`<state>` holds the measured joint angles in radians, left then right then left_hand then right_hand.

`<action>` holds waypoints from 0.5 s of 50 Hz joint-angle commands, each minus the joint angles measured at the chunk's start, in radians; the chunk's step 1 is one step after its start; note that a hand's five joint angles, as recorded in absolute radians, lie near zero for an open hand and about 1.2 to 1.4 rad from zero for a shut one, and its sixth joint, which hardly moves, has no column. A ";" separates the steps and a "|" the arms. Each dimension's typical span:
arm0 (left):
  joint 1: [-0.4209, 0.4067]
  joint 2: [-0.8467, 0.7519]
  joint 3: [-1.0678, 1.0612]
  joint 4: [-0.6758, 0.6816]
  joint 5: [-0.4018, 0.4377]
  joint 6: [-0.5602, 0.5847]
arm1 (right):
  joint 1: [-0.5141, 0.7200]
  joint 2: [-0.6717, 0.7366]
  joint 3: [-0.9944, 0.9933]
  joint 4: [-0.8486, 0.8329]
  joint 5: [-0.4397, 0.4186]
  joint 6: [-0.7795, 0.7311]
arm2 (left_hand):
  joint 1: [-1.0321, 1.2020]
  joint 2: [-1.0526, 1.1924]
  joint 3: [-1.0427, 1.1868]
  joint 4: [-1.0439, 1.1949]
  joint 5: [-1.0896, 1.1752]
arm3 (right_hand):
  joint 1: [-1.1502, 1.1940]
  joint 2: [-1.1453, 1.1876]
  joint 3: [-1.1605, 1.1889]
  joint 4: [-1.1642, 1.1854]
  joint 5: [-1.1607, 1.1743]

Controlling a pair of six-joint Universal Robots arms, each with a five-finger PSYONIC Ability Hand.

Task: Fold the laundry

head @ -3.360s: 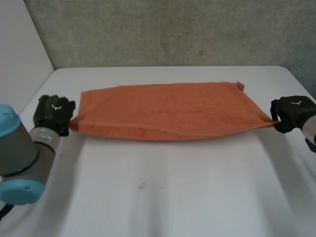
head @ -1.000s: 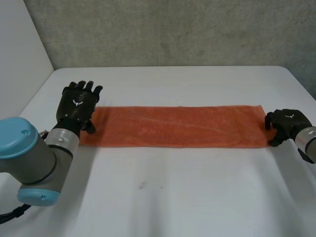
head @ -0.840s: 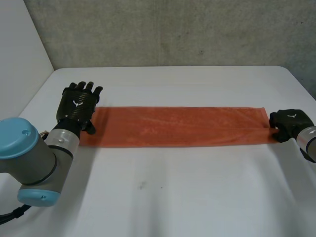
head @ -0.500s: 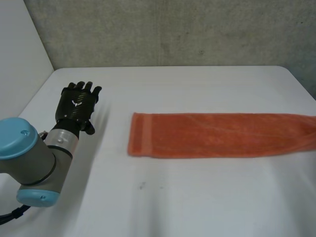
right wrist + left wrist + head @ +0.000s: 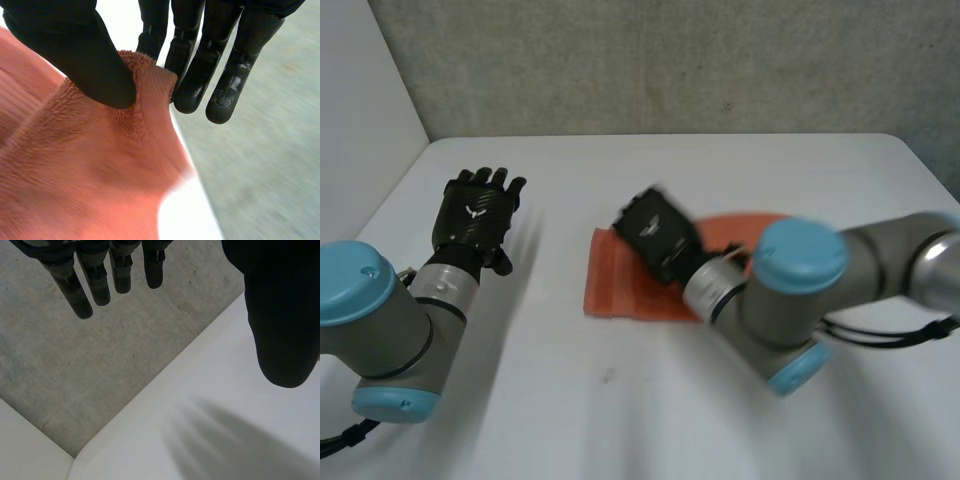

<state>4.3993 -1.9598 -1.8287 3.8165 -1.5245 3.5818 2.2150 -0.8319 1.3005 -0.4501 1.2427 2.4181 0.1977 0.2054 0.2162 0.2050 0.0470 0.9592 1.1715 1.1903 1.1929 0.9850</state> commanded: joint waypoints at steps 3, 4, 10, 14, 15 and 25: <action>-0.006 -0.001 -0.009 0.000 0.003 0.000 | 0.037 0.057 0.026 0.022 0.029 0.004 | -0.023 -0.031 -0.042 -0.030 -0.047 | -0.785 -0.997 -1.016 -1.018 -0.985; -0.007 -0.001 -0.009 0.000 0.003 0.000 | 0.032 0.053 0.031 0.025 0.047 0.007 | -0.023 -0.031 -0.042 -0.030 -0.047 | -0.785 -0.997 -1.016 -1.018 -0.985; -0.011 -0.001 -0.011 0.000 0.003 0.000 | -0.098 -0.097 0.092 0.048 0.167 0.059 | -0.023 -0.031 -0.042 -0.030 -0.047 | -0.785 -0.997 -1.016 -1.018 -0.985; -0.014 -0.001 -0.012 0.000 0.003 0.000 | -0.192 -0.187 0.167 0.079 0.172 0.207 | -0.023 -0.031 -0.042 -0.030 -0.047 | -0.785 -0.997 -1.016 -1.018 -0.985; -0.014 -0.001 -0.012 0.000 0.003 0.000 | -0.207 -0.193 0.180 0.088 0.172 0.243 | -0.023 -0.031 -0.042 -0.030 -0.047 | -0.785 -0.997 -1.016 -1.018 -0.985; -0.015 -0.001 -0.014 0.000 0.004 0.002 | -0.389 -0.191 0.302 0.277 0.158 0.432 | -0.023 -0.031 -0.042 -0.030 -0.047 | -0.728 -0.940 -0.959 -0.961 -0.928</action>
<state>4.3850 -1.9605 -1.8422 3.8165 -1.5206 3.5831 1.8944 -1.0383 1.5558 -0.2517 1.4118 2.8143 0.1977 0.2054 0.2162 0.2050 0.0469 0.2052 0.2164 0.2100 0.2316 0.0620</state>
